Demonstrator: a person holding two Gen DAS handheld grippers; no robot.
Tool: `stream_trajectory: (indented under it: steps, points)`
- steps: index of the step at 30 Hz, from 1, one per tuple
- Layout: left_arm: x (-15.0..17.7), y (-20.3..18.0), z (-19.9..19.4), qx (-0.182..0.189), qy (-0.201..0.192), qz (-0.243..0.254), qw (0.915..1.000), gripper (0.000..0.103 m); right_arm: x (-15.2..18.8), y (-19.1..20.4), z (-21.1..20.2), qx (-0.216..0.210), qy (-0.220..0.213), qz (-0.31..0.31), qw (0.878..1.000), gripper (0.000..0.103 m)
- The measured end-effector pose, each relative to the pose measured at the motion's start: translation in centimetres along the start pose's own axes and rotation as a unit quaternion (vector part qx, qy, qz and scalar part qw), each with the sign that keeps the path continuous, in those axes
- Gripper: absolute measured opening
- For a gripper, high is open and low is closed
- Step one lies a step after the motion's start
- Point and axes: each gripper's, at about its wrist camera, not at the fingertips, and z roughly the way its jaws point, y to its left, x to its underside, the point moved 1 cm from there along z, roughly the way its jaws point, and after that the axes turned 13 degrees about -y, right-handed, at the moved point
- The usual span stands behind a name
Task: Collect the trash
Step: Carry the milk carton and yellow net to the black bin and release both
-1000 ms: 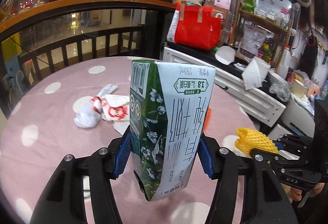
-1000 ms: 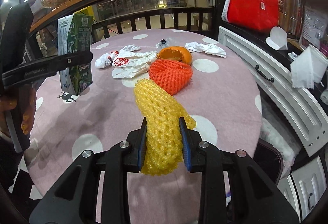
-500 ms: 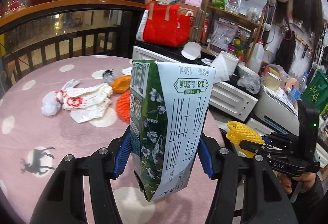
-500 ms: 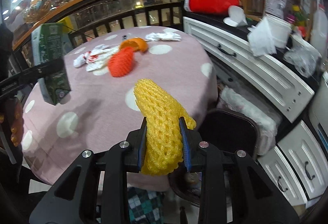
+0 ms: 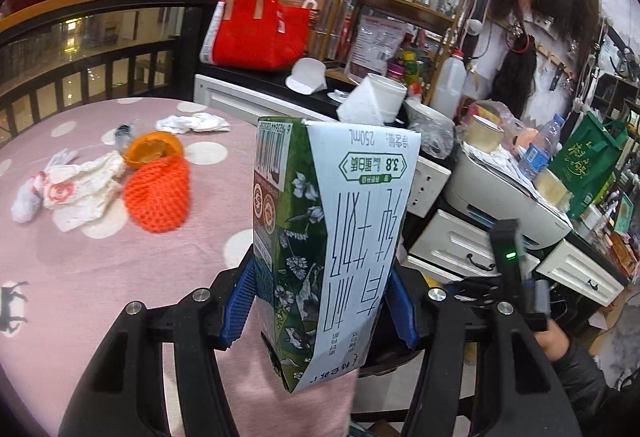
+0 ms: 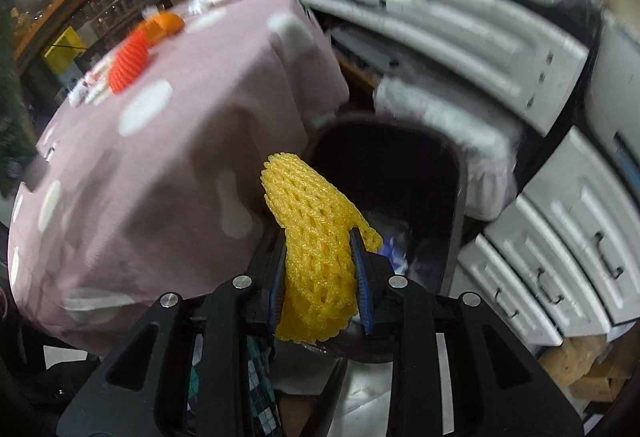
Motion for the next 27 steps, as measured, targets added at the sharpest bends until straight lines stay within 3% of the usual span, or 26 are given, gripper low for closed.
stream_trajectory:
  steps: [14, 16, 20, 27]
  points:
    - [1.5, -4.2, 3.8, 0.040, 0.040, 0.008, 0.9984, 0.057, 4.2, -1.8, 7.5, -0.002, 0.093, 0.019, 0.995, 0.030]
    - [1.7, -4.6, 4.6, 0.044, 0.049, 0.007, 0.9978, 0.057, 4.7, -2.1, 8.4, 0.000, 0.104, 0.028, 0.994, 0.035]
    - [2.2, -5.6, 5.8, 0.050, 0.062, 0.013, 0.9967, 0.057, 5.5, -2.3, 9.1, 0.006, 0.109, 0.038, 0.993, 0.064]
    - [3.8, -7.6, 8.0, 0.057, 0.089, 0.031, 0.9939, 0.057, 4.7, -3.7, 6.5, 0.014, 0.072, 0.065, 0.995, 0.067]
